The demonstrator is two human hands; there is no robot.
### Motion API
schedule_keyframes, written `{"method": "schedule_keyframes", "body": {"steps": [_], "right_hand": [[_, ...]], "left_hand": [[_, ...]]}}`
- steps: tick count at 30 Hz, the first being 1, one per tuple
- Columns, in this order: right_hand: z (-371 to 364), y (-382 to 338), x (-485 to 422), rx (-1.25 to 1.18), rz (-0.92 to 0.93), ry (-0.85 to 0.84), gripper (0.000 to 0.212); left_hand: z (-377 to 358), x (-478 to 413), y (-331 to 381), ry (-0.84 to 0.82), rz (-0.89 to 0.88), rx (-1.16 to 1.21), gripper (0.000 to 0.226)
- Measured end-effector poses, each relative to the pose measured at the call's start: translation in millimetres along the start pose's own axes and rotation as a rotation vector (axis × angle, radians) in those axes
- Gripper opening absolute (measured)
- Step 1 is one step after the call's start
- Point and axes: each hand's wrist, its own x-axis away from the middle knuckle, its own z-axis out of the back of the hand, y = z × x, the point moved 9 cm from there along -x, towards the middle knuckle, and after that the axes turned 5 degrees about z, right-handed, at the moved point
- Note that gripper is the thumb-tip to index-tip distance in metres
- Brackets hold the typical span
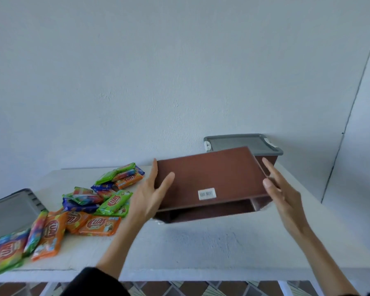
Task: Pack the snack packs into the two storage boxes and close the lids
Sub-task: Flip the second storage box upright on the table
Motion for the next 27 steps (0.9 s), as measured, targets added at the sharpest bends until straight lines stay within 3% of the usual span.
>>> {"method": "schedule_keyframes", "body": {"steps": [3, 6, 12, 15, 18, 20, 24, 27], "right_hand": [[2, -17, -19, -0.010, 0.017, -0.023, 0.045], [-10, -13, -23, -0.012, -0.001, -0.028, 0.049], [-17, 23, -21, -0.032, -0.091, -0.010, 0.040], [-20, 31, -17, -0.022, -0.111, 0.013, 0.045], [-25, 44, -10, 0.041, -0.134, 0.048, 0.072], [-34, 52, -4, 0.087, -0.090, 0.052, 0.087], [-50, 64, 17, 0.176, -0.011, 0.083, 0.090], [-50, 61, 26, 0.288, 0.077, 0.135, 0.096]], "left_hand": [[4, -30, 1, -0.164, 0.084, -0.095, 0.083], [-7, -48, -10, -0.284, 0.166, -0.127, 0.074], [-13, -57, -29, -0.346, 0.303, 0.148, 0.079], [-11, -60, -35, -0.171, 0.253, 0.238, 0.072], [-4, -50, -41, 0.102, 0.171, 0.292, 0.055], [-7, -33, -48, 0.199, 0.104, 0.384, 0.050], [-33, 7, -57, 0.262, -0.098, 0.299, 0.080], [-50, 20, -66, 0.302, -0.166, 0.106, 0.089]]}}
